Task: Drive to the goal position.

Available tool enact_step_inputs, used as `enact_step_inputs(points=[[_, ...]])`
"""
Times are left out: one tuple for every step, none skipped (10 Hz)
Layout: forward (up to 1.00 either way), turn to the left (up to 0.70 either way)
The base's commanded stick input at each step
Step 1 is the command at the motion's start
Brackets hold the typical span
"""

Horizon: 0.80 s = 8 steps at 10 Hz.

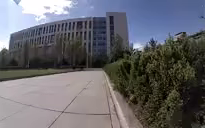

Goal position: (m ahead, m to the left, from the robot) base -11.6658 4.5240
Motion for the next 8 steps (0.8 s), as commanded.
enact_step_inputs(points=[[0.04,0.0],[0.04,0.0],[0.04,0.0],[0.04,0.0],[0.04,0.0],[0.04,0.0],[0.04,0.0],[0.04,0.0]])
